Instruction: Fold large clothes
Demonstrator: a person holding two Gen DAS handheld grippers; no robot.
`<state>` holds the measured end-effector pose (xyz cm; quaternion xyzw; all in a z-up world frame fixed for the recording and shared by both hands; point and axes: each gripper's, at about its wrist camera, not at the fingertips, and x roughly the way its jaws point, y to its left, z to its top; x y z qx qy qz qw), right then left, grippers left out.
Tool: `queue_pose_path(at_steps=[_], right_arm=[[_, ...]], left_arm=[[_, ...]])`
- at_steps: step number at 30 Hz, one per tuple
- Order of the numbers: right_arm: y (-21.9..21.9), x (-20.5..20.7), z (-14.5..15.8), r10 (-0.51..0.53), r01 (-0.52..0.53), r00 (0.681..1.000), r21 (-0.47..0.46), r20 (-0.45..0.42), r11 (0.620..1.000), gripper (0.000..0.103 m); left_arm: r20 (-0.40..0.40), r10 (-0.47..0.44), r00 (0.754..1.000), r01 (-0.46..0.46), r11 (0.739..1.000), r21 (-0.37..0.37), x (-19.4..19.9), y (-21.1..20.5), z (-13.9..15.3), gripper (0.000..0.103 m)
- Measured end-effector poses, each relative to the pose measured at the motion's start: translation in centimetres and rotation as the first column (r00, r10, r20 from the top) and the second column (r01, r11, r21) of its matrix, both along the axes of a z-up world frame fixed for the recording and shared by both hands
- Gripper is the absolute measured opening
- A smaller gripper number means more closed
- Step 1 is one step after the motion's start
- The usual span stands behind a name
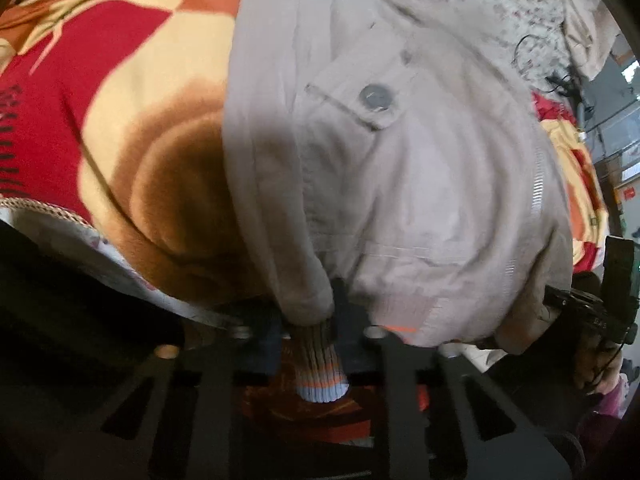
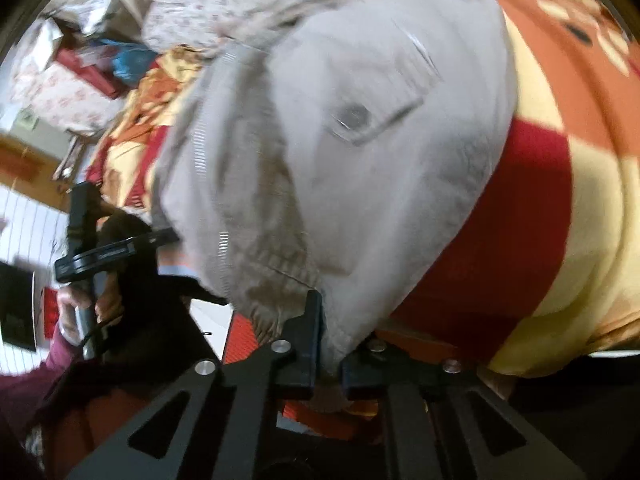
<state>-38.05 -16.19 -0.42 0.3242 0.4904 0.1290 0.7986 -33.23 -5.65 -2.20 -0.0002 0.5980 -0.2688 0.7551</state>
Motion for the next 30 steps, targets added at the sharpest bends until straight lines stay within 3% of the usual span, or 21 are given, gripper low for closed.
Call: queue_pose_path(at_steps=[7, 12, 17, 23, 30], right_arm=[[-2.7, -2.9, 5.3, -0.039, 0.014, 0.979, 0.122, 0.202, 0.992, 0.002], [-3.2, -3.1, 7.1, -0.046, -0.006, 0.962, 0.190, 0.269, 0.982, 0.002], [-3.8, -2.2, 7.6, -0.056, -0.021, 0.949, 0.238, 0.310, 0.971, 0.002], [-5.1, -0.7, 9.2, -0.094, -0.004, 0.931, 0.267, 0.352, 0.964, 0.002], [-8.6, 0.8, 11.6, -0.216, 0.075, 0.872, 0.317, 0.439, 0.946, 0.002]], left_arm=[[0.102, 0.021, 0.995, -0.001, 0.982, -0.188, -0.1, 3.2, 6.9, 0.011], [0.173, 0.088, 0.981, -0.043, 0.967, -0.251, 1.0, 5.8, 10.7, 0.010], [0.189, 0.109, 0.976, -0.054, 0.960, -0.273, 2.2, 5.5, 11.8, 0.010], [0.267, 0.091, 0.959, -0.012, 0.959, -0.284, 3.5, 3.6, 14.5, 0.010], [0.352, 0.107, 0.930, -0.006, 0.961, -0.276, 6.7, 1.0, 17.2, 0.011]])
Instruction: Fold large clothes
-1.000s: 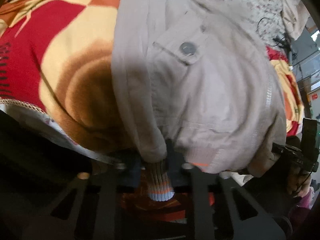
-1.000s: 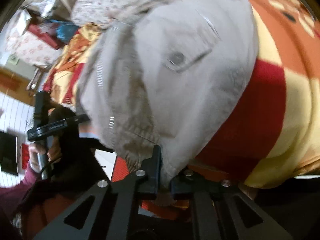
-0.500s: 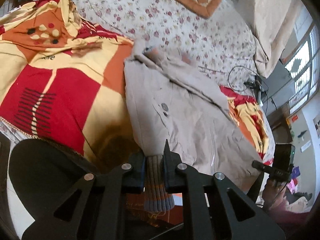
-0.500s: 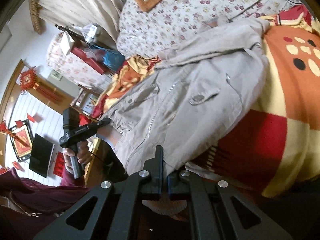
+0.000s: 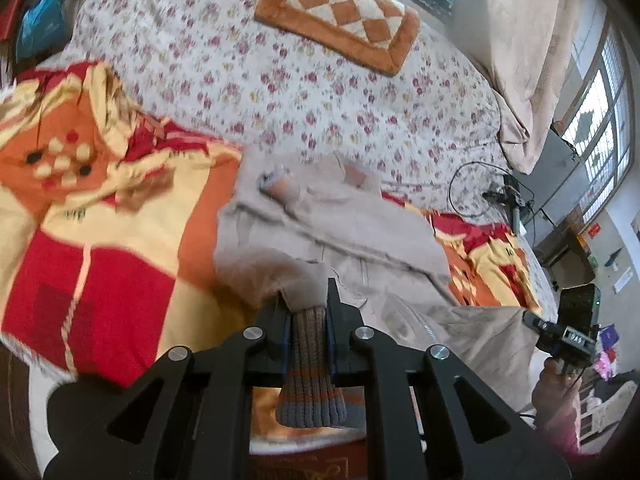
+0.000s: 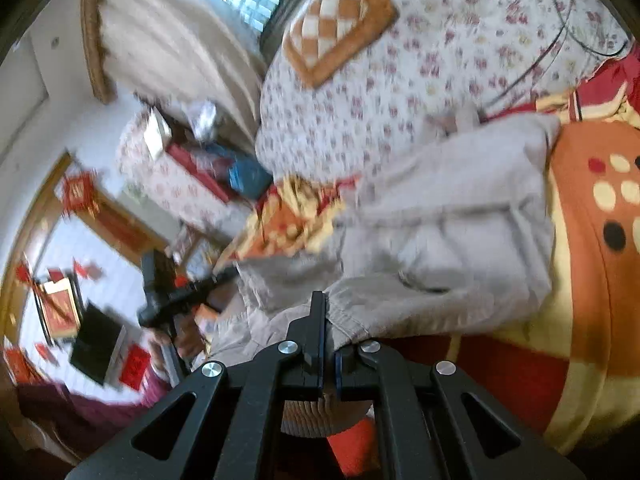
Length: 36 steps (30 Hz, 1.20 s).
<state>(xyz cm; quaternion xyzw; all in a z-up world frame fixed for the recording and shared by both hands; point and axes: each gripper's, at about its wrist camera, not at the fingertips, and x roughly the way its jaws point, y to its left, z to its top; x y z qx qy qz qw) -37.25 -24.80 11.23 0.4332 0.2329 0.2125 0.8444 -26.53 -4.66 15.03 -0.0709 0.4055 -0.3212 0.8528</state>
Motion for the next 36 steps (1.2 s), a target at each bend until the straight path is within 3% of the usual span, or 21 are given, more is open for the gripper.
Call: queue_pose_path(at_steps=[3, 11, 20, 26, 29, 31, 33, 35, 36], right_arm=[[-1.8, 1.4, 0.3, -0.090, 0.089, 0.996, 0.042, 0.023, 0.995, 0.002], [-5.6, 6.4, 1.3, -0.210, 0.210, 0.978, -0.054, 0.004, 0.976, 0.002], [-11.0, 14.3, -1.9, -0.272, 0.267, 0.956, -0.063, -0.111, 0.962, 0.002], [-14.1, 19.7, -5.9, -0.302, 0.299, 0.928, -0.051, -0.219, 0.953, 0.002], [-15.1, 21.5, -7.9, -0.310, 0.310, 0.910, -0.047, -0.273, 0.950, 0.004], [-15.9, 22.0, -9.4, -0.300, 0.320, 0.891, 0.004, -0.340, 0.947, 0.009], [-16.3, 21.3, -9.6, -0.307, 0.339, 0.888, 0.036, -0.341, 0.940, 0.022], [-15.9, 19.9, -8.2, -0.338, 0.351, 0.893, -0.010, -0.298, 0.936, 0.047], [-15.6, 19.4, -7.5, -0.349, 0.353, 0.891, -0.039, -0.290, 0.935, 0.050]], left_arm=[[0.035, 0.000, 0.999, 0.000, 1.000, 0.005, 1.6, -1.6, 0.9, 0.011], [0.082, 0.058, 0.995, -0.061, 0.998, 0.031, 8.6, -6.7, 2.1, 0.011], [0.065, 0.088, 0.994, -0.097, 0.982, 0.159, 17.3, -14.0, -1.2, 0.011], [0.001, 0.137, 0.991, -0.134, 0.973, 0.187, 22.4, -17.1, -5.0, 0.012], [-0.055, 0.120, 0.991, -0.108, 0.977, 0.184, 24.5, -18.4, -6.9, 0.019], [-0.087, 0.106, 0.990, -0.090, 0.980, 0.177, 25.3, -18.7, -7.6, 0.045], [-0.086, 0.109, 0.990, -0.095, 0.983, 0.156, 25.4, -18.2, -7.1, 0.058], [-0.072, 0.108, 0.992, -0.098, 0.986, 0.136, 25.1, -17.4, -6.3, 0.064], [-0.058, 0.111, 0.992, -0.103, 0.986, 0.132, 24.8, -16.6, -5.6, 0.069]])
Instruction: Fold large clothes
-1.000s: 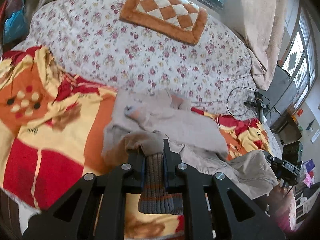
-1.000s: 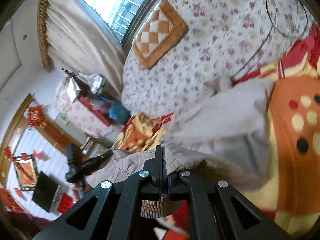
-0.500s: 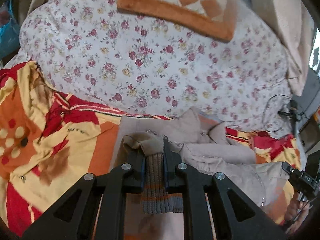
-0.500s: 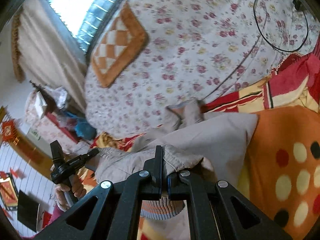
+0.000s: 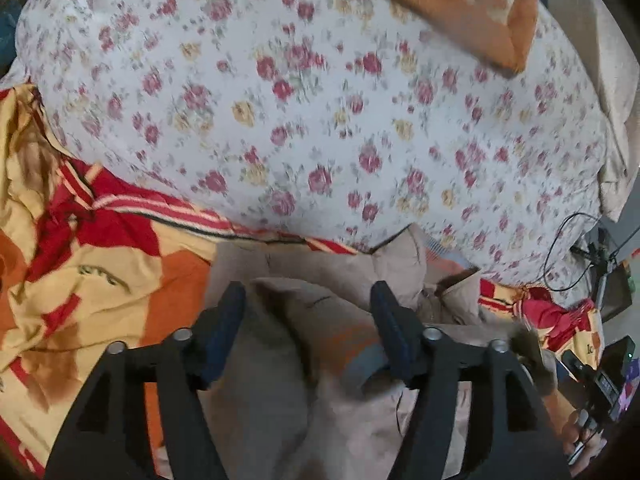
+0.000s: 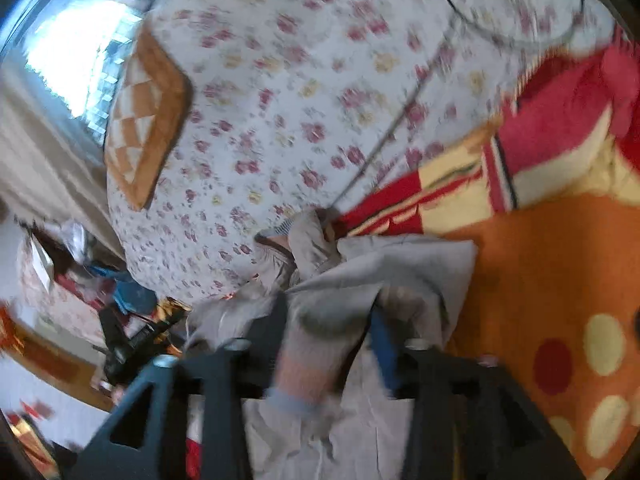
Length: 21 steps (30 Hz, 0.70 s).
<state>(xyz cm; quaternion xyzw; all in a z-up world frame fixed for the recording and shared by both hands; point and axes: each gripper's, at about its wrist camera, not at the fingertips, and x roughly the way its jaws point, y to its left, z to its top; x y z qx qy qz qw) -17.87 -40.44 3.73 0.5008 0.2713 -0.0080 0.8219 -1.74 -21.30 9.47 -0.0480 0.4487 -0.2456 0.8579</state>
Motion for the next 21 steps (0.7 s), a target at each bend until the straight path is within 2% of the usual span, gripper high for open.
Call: queue_pose_path(at_steps=[3, 6, 8, 11, 13, 16, 18, 19, 21], right_arm=[[1.6, -1.4, 3.1, 0.037, -0.035, 0.999, -0.143, 0.007, 0.989, 0.050], [5.3, -1.1, 5.3, 0.170, -0.166, 0.985, -0.278, -0.009, 0.946, 0.046], [8.0, 0.8, 5.1, 0.261, -0.277, 0.961, -0.329, -0.092, 0.903, 0.046], [10.1, 4.7, 3.4, 0.261, -0.330, 0.941, -0.407, -0.216, 0.852, 0.047], [9.7, 8.0, 1.5, 0.254, -0.351, 0.927, -0.394, -0.278, 0.850, 0.046], [8.0, 11.9, -1.2, 0.134, -0.298, 0.915, -0.413, -0.381, 0.860, 0.043], [7.1, 12.6, -1.4, 0.066, -0.242, 0.921, -0.432, -0.384, 0.869, 0.043], [7.1, 12.1, -0.8, 0.054, -0.220, 0.927, -0.421, -0.372, 0.880, 0.047], [8.3, 10.8, 0.7, 0.109, -0.231, 0.946, -0.398, -0.306, 0.888, 0.049]], left_arm=[[0.031, -0.018, 0.999, 0.017, 1.000, 0.012, -1.3, 1.7, 1.3, 0.073], [0.075, -0.044, 0.996, 0.040, 0.998, 0.056, -3.5, 3.2, 1.7, 0.079], [0.085, -0.066, 0.994, 0.058, 0.994, 0.095, -4.7, 3.7, 1.1, 0.079], [0.061, -0.076, 0.995, 0.066, 0.988, 0.143, -5.6, 4.1, -0.8, 0.079], [0.037, -0.068, 0.997, 0.061, 0.984, 0.166, -5.7, 4.2, -2.2, 0.079], [-0.020, -0.031, 0.999, 0.035, 0.978, 0.207, -5.8, 4.8, -4.4, 0.079], [-0.045, -0.018, 0.999, 0.026, 0.982, 0.186, -6.2, 5.9, -5.1, 0.079], [-0.051, -0.018, 0.999, 0.027, 0.985, 0.171, -6.5, 6.4, -5.2, 0.079], [-0.056, -0.021, 0.998, 0.029, 0.988, 0.150, -7.1, 7.3, -5.6, 0.079]])
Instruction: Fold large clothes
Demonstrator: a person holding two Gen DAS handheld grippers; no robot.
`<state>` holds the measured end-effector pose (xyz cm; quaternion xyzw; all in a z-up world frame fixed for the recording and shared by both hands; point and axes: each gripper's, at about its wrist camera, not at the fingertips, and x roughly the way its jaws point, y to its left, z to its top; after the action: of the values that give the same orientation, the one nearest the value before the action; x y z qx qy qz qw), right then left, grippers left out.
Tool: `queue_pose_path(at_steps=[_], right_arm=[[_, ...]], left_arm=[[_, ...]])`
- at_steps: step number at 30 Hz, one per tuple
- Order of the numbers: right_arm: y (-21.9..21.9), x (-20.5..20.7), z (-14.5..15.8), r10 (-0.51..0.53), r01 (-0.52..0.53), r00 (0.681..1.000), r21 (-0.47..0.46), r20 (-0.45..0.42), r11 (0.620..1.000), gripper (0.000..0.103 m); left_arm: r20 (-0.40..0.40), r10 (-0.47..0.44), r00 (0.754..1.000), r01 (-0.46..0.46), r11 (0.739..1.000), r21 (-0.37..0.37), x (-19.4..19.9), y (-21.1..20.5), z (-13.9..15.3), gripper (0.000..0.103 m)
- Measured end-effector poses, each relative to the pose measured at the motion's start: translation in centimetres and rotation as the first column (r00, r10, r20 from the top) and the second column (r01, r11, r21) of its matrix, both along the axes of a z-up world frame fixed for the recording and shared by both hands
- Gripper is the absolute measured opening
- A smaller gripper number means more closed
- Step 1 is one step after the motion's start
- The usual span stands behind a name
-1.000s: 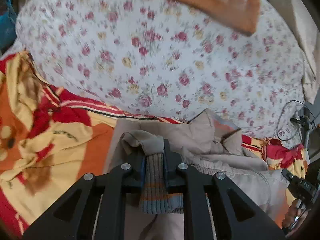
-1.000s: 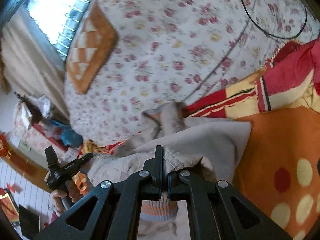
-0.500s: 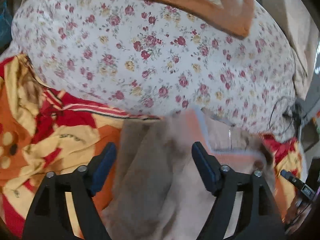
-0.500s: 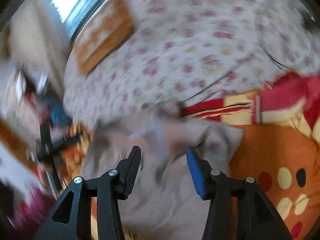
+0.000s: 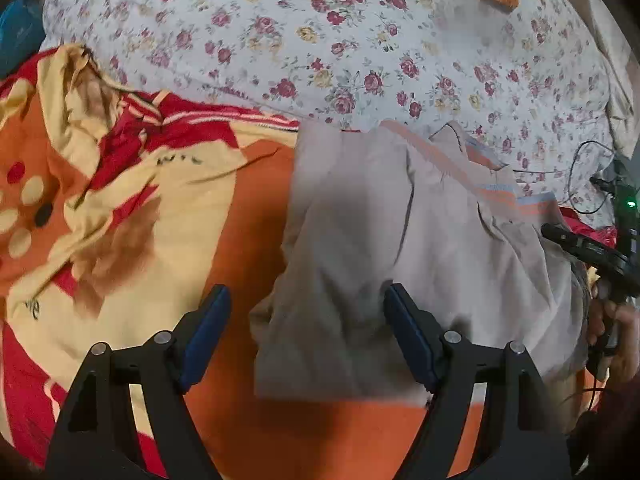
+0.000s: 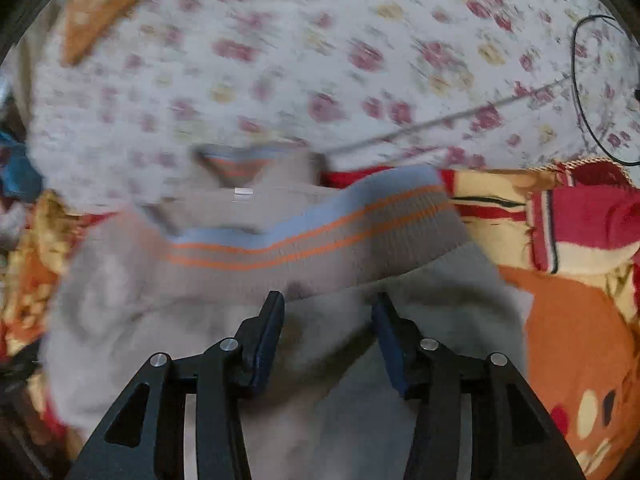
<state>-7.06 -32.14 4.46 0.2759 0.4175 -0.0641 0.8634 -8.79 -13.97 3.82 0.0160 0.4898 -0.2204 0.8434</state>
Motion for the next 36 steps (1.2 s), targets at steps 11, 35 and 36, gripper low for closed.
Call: queue_pose_path(at_steps=[11, 35, 36], right_arm=[[9.0, 6.1, -0.7, 0.178, -0.183, 0.983, -0.210, -0.043, 0.961, 0.009], [1.1, -15.7, -0.3, -0.141, 0.144, 0.989, -0.111, 0.038, 0.983, 0.083], [0.9, -15.2, -1.7, -0.135, 0.135, 0.991, -0.049, 0.004, 0.990, 0.083]], left_arm=[[-0.019, 0.042, 0.999, -0.043, 0.998, -0.049, -1.2, 2.0, -2.2, 0.079], [-0.064, -0.066, 0.996, 0.058, 0.991, -0.123, -0.7, 2.9, -3.1, 0.052], [-0.063, -0.075, 0.995, 0.067, 0.990, -0.123, -0.8, 2.8, -3.1, 0.043]])
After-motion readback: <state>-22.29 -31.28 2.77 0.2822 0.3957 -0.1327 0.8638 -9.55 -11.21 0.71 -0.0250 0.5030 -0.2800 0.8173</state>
